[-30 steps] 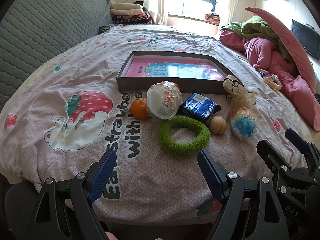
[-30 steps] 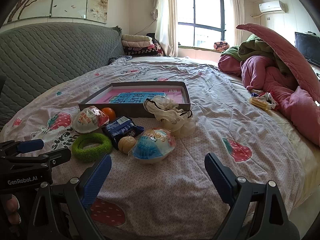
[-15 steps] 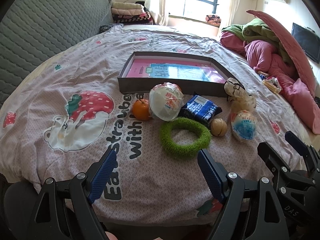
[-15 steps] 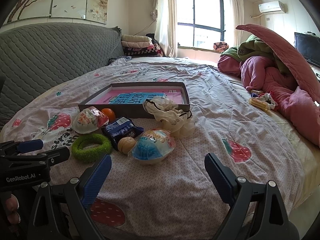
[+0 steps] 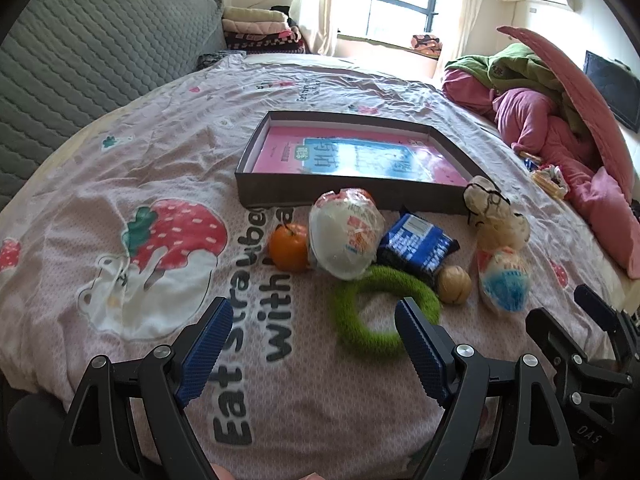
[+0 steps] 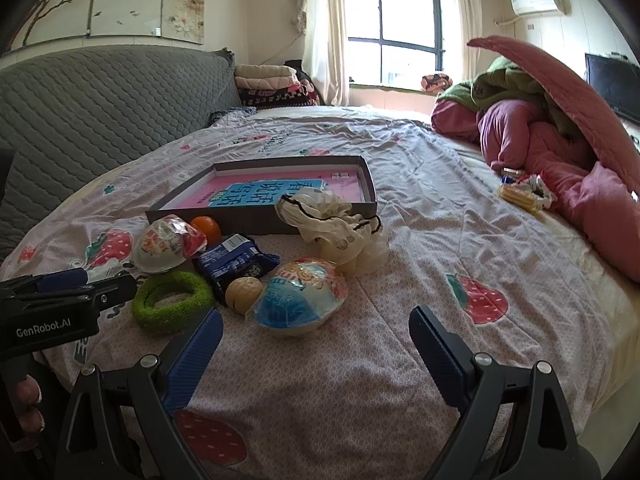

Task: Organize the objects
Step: 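Grasp the white red-labelled wrapped egg with left gripper while right gripper grasps the blue wrapped egg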

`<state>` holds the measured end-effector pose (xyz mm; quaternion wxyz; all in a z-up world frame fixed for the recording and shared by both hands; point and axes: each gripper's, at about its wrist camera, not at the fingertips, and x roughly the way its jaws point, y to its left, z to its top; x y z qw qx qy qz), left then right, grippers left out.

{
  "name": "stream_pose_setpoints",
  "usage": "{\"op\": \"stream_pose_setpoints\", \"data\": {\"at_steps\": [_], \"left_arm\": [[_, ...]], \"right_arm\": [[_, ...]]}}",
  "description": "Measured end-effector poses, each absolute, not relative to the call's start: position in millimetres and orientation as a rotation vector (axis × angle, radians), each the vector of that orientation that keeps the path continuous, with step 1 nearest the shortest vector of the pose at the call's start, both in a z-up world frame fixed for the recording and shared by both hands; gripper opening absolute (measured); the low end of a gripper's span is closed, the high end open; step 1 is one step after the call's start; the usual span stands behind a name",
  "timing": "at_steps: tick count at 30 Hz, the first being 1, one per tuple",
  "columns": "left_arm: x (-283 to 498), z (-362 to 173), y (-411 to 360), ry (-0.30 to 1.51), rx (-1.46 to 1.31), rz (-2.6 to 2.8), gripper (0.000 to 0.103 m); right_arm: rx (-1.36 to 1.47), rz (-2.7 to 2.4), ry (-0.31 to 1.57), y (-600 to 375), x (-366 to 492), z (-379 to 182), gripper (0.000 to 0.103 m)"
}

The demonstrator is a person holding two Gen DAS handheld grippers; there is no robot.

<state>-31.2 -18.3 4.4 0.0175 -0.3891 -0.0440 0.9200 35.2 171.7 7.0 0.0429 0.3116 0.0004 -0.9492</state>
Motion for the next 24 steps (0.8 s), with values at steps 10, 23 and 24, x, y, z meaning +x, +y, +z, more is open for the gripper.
{"op": "stream_pose_setpoints", "data": {"at_steps": [10,23,24], "left_arm": [[-66.1,3.5,-16.6,-0.113,-1.197,2.84,0.084],[-101.0,-4.5,-15.3,-0.084,-1.213,2.798,0.084],[-102.3,-5.2,-14.6,-0.083,-1.213,2.793,0.084]], "right_arm": [[1.065,-2.88,-0.147,178.6,9.1,-1.6,0.094],[1.184,-2.846,-0.25,175.1,-16.9,-12.0,0.094],[1.196,-2.842,-0.26,174.7,-19.2,-13.3,0.094]]}}
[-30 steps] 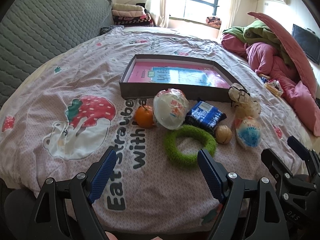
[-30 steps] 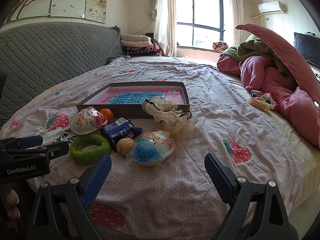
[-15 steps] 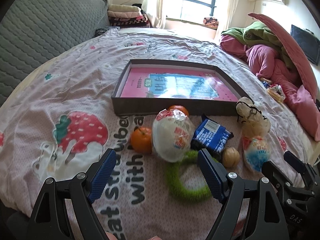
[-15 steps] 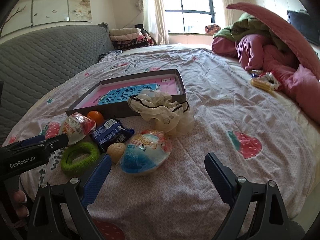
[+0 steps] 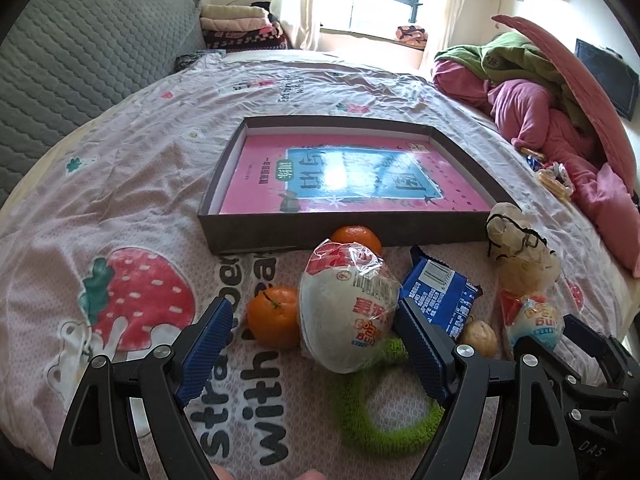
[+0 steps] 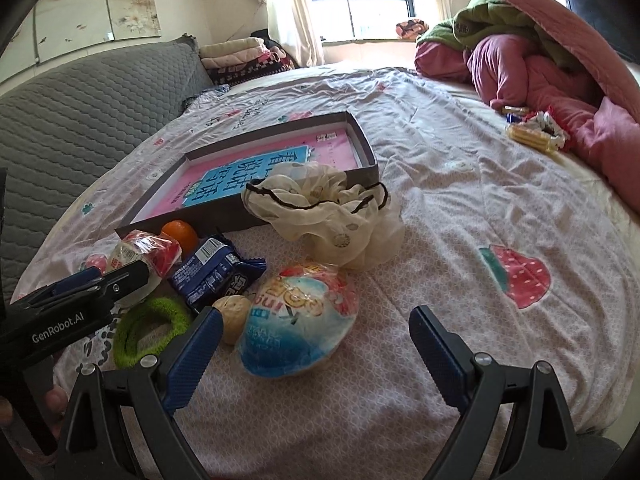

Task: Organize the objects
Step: 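Grasp the white red-labelled wrapped egg with left gripper while right gripper grasps the blue wrapped egg, then carry both eggs into the pink tray and open both grippers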

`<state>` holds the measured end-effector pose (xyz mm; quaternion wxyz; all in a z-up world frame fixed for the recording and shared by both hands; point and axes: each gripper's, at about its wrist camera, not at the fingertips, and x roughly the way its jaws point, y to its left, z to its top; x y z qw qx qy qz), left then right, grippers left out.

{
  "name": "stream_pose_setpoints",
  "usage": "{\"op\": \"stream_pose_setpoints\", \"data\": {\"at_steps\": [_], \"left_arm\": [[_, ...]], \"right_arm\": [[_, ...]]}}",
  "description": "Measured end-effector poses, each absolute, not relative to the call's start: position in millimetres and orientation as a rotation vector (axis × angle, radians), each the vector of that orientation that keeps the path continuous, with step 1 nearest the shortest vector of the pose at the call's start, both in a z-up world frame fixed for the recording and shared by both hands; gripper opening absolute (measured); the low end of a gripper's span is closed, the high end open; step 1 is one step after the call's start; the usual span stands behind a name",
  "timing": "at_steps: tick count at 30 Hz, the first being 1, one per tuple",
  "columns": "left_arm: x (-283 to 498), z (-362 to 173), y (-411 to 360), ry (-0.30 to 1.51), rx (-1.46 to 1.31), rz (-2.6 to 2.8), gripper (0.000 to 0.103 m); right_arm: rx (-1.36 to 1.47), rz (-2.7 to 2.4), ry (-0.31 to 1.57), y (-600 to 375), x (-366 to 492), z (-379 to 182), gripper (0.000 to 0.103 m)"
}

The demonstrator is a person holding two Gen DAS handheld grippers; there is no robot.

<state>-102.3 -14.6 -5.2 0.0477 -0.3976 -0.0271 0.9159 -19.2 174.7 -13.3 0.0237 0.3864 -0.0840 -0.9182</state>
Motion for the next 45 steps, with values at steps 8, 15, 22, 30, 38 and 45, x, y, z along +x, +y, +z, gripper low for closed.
{"op": "stream_pose_setpoints", "data": {"at_steps": [8,15,22,30,38,45], "left_arm": [[-112.4,-10.8,-9.6,-0.065,-1.226,2.758,0.084],[-116.1,-12.1,-7.6,-0.071,-1.227,2.732,0.083],[-112.9,-7.3,-3.5,-0.059,-1.201,2.717,0.062],[-104.9,1.4,-2.3,-0.038,-1.138,2.722,0.053],[-95.0,18.3,-8.4,-0.052,-1.068,2.755,0.053],[-88.3,29.7,-13.7,-0.059,-1.035,2.767,0.053]], "right_arm": [[1.268,-2.787,-0.398,182.2,-31.7,-24.5,0.079],[1.262,-2.746,-0.401,177.5,-33.6,-26.9,0.059],[1.233,-2.739,-0.362,174.0,-29.8,-24.3,0.057],[1.183,-2.736,-0.32,170.9,-24.3,-16.2,0.056],[1.084,-2.755,-0.255,164.1,-16.4,-0.6,0.056],[1.019,-2.751,-0.213,157.6,-12.1,11.6,0.056]]}}
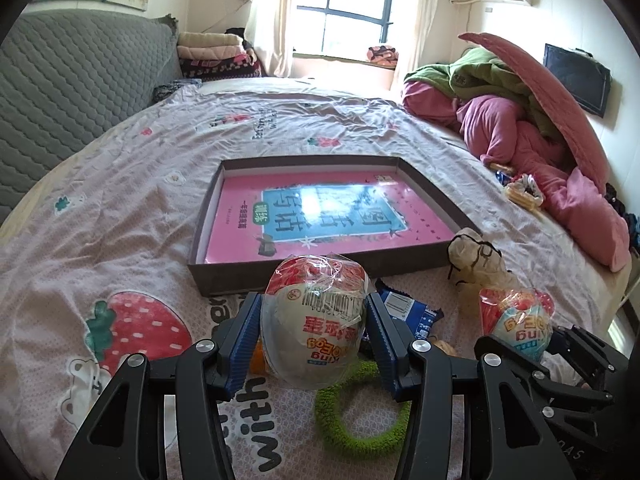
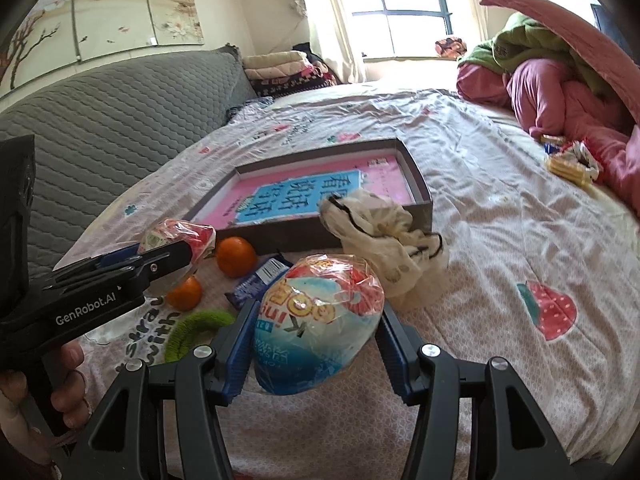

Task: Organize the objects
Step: 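Carry both eggs into the pink tray and open both grippers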

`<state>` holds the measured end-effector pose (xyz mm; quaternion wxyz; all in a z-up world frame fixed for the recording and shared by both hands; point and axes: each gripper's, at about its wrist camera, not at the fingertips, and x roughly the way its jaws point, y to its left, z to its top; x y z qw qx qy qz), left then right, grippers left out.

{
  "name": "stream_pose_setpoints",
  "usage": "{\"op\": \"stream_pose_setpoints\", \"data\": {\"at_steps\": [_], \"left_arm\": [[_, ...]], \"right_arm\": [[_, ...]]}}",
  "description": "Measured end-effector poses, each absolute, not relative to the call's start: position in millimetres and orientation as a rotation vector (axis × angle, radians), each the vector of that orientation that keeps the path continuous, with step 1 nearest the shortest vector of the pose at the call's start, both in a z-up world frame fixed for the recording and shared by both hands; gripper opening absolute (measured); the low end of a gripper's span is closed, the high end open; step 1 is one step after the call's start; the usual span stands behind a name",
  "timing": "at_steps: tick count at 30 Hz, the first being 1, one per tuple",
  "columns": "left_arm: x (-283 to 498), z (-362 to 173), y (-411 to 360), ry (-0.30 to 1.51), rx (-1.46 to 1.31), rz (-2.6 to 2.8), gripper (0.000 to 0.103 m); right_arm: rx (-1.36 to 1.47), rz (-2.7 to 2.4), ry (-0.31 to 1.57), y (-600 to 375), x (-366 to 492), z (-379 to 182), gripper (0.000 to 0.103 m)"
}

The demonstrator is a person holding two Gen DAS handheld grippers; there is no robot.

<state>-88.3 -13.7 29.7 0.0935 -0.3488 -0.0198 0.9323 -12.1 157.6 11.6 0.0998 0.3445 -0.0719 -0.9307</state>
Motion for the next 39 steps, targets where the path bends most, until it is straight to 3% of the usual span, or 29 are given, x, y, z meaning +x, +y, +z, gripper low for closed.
{"op": "stream_pose_setpoints", "data": {"at_steps": [13,29,39], "left_arm": [[-84.1,66.3,-35.0,-0.03,-1.002,2.822,0.053],[-117.4,134.6,-21.6,-0.021,-0.935,2.865,0.053],[-166.8,100.6,-22.7,-0.045,-0.946,2.876,0.053]], "right_arm": [[0.822,-2.819,-0.13,161.8,-15.8,59.2,0.056],[0.817,-2.809,-0.04,162.3,-59.5,112.5,0.056],[0.794,-2.797,0.008,161.1,-115.3,114.6,0.056]]}}
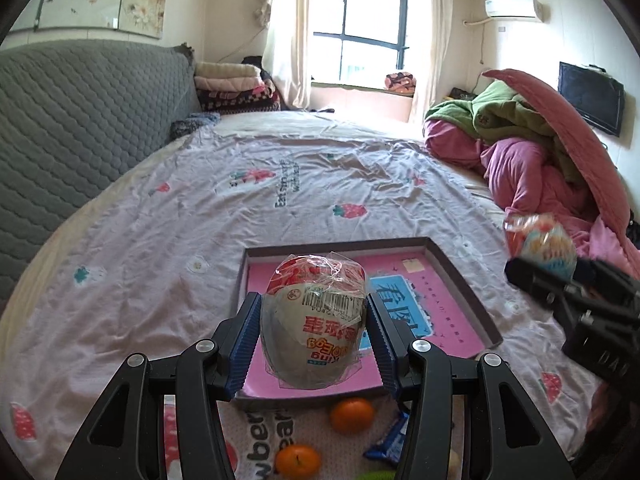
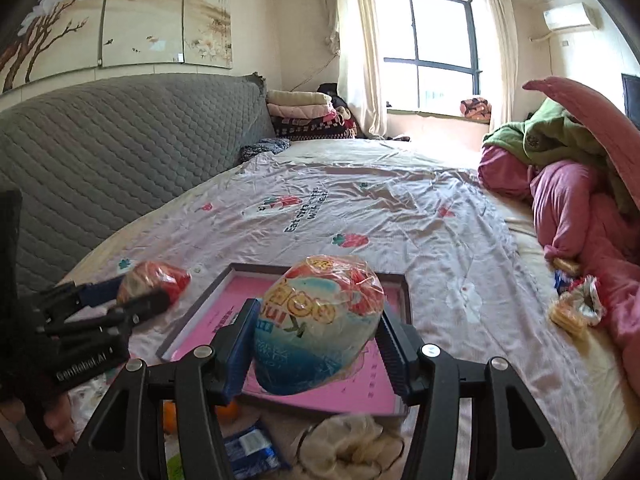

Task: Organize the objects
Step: 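Carry both eggs into the pink tray and open both grippers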

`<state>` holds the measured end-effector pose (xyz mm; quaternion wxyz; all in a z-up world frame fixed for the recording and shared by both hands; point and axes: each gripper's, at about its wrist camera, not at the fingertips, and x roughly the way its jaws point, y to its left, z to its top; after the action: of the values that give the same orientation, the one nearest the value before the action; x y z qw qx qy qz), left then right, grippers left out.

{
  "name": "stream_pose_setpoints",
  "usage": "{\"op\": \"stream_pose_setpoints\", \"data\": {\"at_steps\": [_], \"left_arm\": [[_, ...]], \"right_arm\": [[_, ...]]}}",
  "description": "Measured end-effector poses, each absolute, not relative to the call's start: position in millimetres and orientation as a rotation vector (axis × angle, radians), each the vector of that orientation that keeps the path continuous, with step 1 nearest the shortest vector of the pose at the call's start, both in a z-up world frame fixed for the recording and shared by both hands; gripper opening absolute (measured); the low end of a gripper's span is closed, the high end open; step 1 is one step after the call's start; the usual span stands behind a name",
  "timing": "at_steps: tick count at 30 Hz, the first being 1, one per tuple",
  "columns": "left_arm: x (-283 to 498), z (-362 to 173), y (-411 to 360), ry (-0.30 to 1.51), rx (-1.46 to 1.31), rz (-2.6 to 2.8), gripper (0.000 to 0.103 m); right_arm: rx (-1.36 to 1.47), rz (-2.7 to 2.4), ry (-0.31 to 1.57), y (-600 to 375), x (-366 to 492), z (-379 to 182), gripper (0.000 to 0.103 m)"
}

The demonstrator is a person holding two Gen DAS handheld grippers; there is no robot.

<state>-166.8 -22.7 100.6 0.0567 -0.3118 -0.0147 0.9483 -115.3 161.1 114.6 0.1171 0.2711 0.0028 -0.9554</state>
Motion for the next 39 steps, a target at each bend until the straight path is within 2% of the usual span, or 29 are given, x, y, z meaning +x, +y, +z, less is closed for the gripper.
{"op": "stream_pose_setpoints", "data": {"at_steps": [3,7,20,39], "left_arm": [[-184.4,83.9,-23.8,-0.053,-0.987,2.857,0.053],[-205.7,63.8,-26.8,-0.055,-1.026,2.833,0.053],[-259.0,20.0,-64.6,-0.127,-1.136,2.796,0.053],[-268.4,-2.5,-50.7,-0.038,-1.226,2.751,0.053]], "right_arm": [[0.796,-2.787,0.029,158.4,-129.6,105.4,0.056],[0.857,-2.742,-0.031,159.0,-152.3,90.9,0.056],[1.002,-2.691,0.05,158.4,-201.8,48.1,0.056],[1.208,-2.663,0.114,168.7,-224.1,7.0,0.057]]}}
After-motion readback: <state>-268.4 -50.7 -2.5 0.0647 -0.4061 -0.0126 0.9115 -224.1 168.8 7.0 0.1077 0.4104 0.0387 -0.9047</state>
